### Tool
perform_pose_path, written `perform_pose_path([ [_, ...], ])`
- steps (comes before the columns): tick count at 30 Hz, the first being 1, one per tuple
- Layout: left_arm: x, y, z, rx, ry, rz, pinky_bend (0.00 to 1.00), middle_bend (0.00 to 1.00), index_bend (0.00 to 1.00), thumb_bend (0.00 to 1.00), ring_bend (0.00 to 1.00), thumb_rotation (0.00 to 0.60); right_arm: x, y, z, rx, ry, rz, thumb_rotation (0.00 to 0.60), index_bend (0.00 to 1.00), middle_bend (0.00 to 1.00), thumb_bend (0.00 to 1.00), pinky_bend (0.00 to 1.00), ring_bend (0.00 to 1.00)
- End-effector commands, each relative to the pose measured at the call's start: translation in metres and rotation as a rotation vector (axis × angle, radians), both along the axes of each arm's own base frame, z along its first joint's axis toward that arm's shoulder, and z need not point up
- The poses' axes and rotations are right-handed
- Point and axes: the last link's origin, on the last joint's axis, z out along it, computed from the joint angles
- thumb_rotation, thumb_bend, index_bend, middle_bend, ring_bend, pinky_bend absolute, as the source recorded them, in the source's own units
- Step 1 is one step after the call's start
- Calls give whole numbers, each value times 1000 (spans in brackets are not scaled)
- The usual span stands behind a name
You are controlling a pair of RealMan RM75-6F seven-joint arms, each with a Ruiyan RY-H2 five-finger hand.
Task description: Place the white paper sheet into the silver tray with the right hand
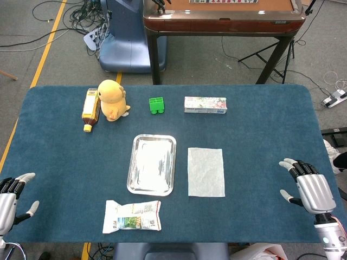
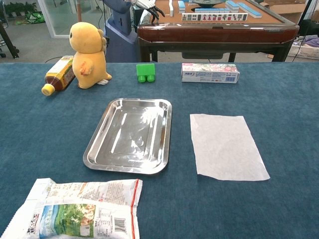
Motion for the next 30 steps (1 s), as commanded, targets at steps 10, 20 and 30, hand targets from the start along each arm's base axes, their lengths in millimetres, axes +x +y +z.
perform_pose_path([
  [10, -1, -1, -1, -3, -2, 4, 127, 217, 198, 246, 207, 600, 6, -2, -6, 21, -11, 21, 600, 246, 246, 192, 266, 177],
  [20, -1, -1, 0, 0, -6, 2, 127, 217, 199, 246, 207, 600, 19, -7, -24, 59, -20, 84, 600, 260, 268, 189, 266, 177],
  [30, -2, -2, 0, 1, -8, 1, 127, 217, 199, 246, 208, 600, 43, -18, -51, 159, -20, 159, 600, 268, 268, 149, 266, 177],
])
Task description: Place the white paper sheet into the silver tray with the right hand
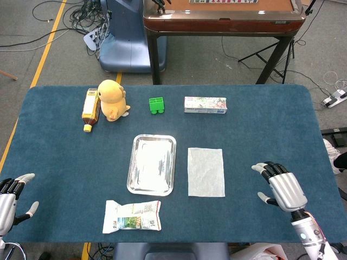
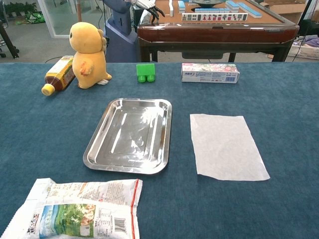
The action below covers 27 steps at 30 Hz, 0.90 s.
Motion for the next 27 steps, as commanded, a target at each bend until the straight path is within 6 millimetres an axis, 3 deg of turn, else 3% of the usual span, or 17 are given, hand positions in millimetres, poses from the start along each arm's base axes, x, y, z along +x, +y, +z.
perform_pose_path([
  [1, 0, -1, 0, 2, 0, -2, 127, 217, 199, 246, 208, 600, 11, -5, -12, 34, 3, 36, 600, 269, 268, 139, 266, 177],
  [10, -1, -4, 2, 9, -3, 3, 127, 217, 199, 246, 208, 600, 38, -18, -52, 125, 12, 119, 600, 305, 273, 111, 266, 177],
  [27, -5, -11, 5, 20, -4, 20, 127, 217, 199, 246, 208, 600, 66, -40, -124, 215, -18, 150, 600, 354, 288, 112, 266, 177],
])
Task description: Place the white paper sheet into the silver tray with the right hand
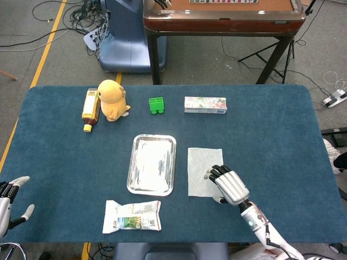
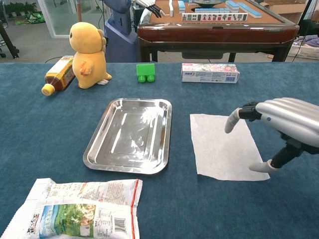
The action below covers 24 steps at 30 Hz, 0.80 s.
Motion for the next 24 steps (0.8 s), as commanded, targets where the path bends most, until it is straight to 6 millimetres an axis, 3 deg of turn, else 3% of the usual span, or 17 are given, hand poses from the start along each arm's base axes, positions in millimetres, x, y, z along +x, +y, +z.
perform_pose_path([
  [1, 0, -1, 0, 0, 0, 0, 127, 217, 199, 246, 208, 600, 6, -3, -11, 14, 8, 10, 600, 354, 289, 112, 266, 177],
  [24, -1, -4, 1, 0, 1, 9, 127, 217, 199, 246, 208, 600, 32, -8, -57, 43, -2, 28, 600, 364, 288, 112, 266, 177],
])
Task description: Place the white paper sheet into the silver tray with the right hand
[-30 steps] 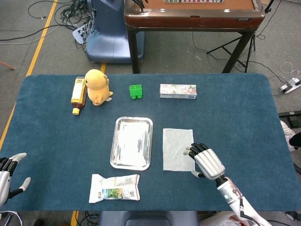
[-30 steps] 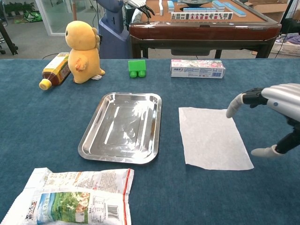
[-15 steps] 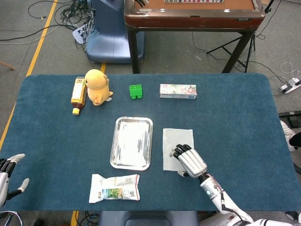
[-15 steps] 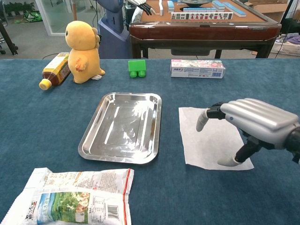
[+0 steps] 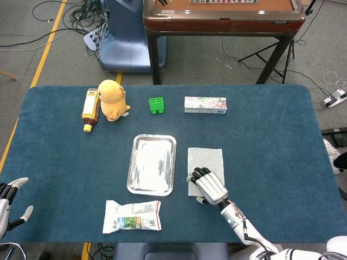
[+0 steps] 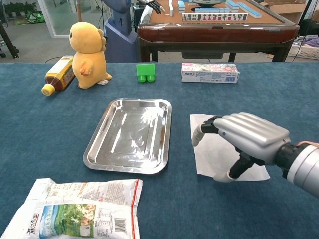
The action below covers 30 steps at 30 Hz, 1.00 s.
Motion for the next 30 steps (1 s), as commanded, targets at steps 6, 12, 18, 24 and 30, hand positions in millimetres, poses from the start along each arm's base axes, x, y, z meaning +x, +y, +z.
perform_pose_path([
  [6, -2, -1, 1, 1, -3, 3, 127, 217, 199, 246, 208, 600, 5, 1, -12, 2, 1, 7, 600, 364, 286, 111, 266, 177],
  [12, -4, -2, 2, 1, -4, 6, 127, 217, 199, 246, 208, 600, 5, -3, -17, -12, 1, -8, 600, 364, 286, 112, 266, 177],
  [18, -5, -2, 3, 3, -6, 8, 127, 217, 199, 246, 208, 600, 6, -5, -22, -10, -1, -12, 600, 364, 287, 111, 266, 177],
  [24, -7, -3, 4, 3, -8, 10, 127, 217, 199, 246, 208, 600, 5, -7, -24, -19, 6, -15, 600, 364, 287, 111, 266, 177],
  [30, -7, -2, 3, 4, -11, 7, 127, 217, 199, 246, 208, 600, 1, -11, -22, -35, 7, -29, 600, 364, 287, 154, 266, 177],
])
